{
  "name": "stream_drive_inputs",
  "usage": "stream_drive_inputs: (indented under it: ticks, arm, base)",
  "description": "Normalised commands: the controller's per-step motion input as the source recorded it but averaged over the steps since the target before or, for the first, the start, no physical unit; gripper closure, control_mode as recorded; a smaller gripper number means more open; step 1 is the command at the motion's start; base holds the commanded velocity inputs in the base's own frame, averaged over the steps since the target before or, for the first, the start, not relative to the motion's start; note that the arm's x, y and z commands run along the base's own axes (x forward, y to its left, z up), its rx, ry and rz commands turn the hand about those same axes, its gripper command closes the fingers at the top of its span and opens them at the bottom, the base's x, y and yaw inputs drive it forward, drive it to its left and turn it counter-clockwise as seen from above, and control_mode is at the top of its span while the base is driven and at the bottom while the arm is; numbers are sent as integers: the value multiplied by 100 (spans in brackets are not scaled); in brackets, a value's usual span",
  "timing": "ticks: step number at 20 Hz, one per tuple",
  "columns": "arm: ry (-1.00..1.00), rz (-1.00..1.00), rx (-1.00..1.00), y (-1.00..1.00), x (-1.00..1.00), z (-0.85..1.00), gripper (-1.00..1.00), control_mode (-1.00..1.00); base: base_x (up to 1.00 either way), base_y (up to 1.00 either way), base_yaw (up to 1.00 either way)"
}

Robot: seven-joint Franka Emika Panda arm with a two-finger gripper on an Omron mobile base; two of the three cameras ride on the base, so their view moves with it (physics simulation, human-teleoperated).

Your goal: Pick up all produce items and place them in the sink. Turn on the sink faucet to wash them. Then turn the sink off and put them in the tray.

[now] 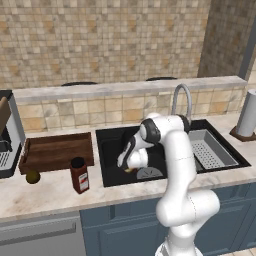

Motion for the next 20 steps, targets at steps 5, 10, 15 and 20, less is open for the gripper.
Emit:
stream_drive_inputs:
  ticks: [5,10,15,20]
  arm:
    - [0,-1,0,8,-38,69,-100,-100]
    - [0,0,0,10,-58,99,-100,-100]
    - [0,0,0,10,-45,100,-100,-100]
    - [0,-1,0,16,-23,100,-100,-100]
  base:
    - [0,0,0]
    - [0,0,0]
    - [0,0,0]
    - [0,0,0]
